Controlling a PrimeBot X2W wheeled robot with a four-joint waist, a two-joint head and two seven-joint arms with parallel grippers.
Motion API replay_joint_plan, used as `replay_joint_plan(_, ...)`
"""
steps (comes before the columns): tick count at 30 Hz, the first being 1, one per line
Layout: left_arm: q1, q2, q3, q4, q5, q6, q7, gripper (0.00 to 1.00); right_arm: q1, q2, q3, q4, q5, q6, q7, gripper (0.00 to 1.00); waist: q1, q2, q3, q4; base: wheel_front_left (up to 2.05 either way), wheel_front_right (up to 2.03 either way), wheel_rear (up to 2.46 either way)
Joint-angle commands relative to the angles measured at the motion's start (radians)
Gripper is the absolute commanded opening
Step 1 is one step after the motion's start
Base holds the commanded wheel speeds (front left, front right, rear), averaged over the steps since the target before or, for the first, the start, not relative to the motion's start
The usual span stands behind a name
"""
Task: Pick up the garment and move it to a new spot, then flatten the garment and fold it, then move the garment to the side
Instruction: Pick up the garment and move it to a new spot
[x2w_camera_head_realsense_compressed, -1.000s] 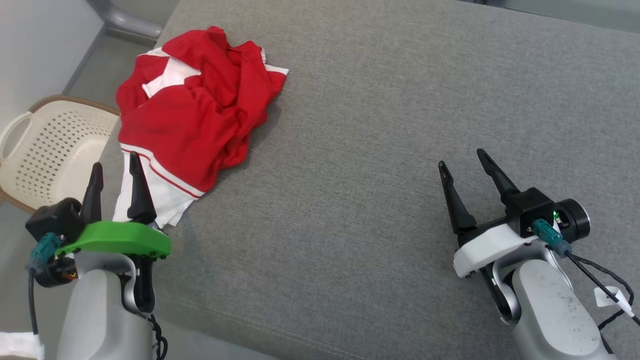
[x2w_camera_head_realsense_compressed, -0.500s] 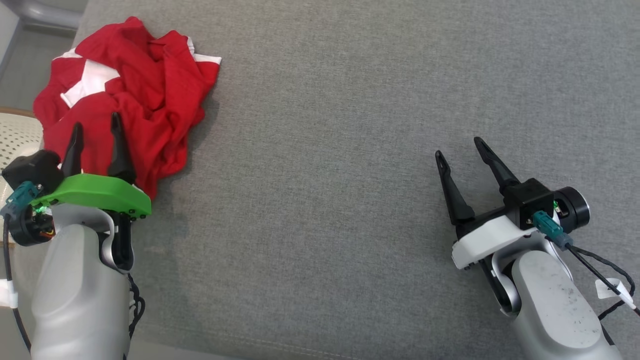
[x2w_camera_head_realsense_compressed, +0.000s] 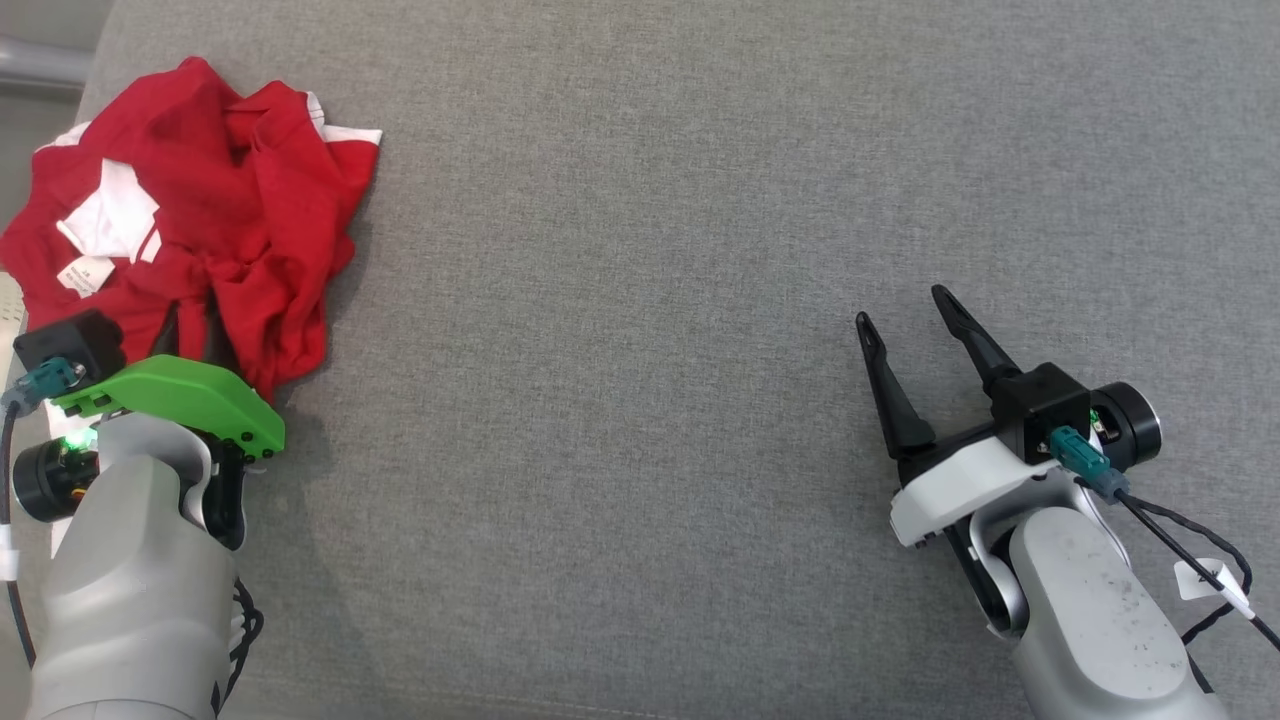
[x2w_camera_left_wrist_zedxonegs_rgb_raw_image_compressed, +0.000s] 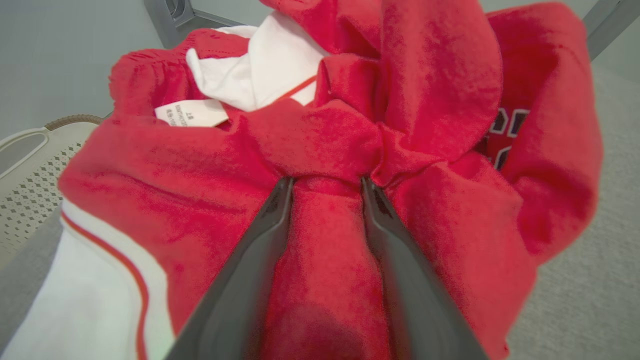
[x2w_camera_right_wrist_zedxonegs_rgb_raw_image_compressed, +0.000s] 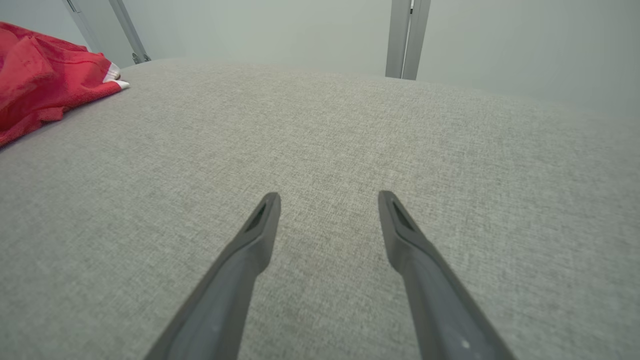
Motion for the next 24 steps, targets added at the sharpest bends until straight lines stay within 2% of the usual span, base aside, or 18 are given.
replay_joint_plan(1,-0.002,0.006,-0.004,0.024,-0.006,0.003,0.008,0.0,-0.008,0.002,-0.002,0.003,0.005,0.0,-0.003,1.0,0.0,0.0,-0.008,-0.007,0.0,0.0,0.0)
replay_joint_plan(8,-0.006,0.021,-0.023,0.023,-0.045,0.003,-0.008,0.0,0.017,0.02,-0.021,0.007,0.018,0.0,-0.003,1.0,0.0,0.0,-0.054,-0.021,0.0,0.0,0.0)
replay_joint_plan(18,0.008,0.032,-0.109,-0.17,-0.096,0.003,-0.014,0.0,0.062,0.048,-0.044,0.015,0.043,0.0,-0.003,1.0,0.0,0.0,-0.148,-0.053,0.0,0.0,0.0)
replay_joint_plan(24,0.042,0.01,-0.186,-0.289,-0.094,0.003,-0.013,0.0,0.079,0.054,-0.043,0.017,0.055,0.0,-0.003,1.0,0.0,0.0,-0.179,-0.117,0.0,0.0,0.0)
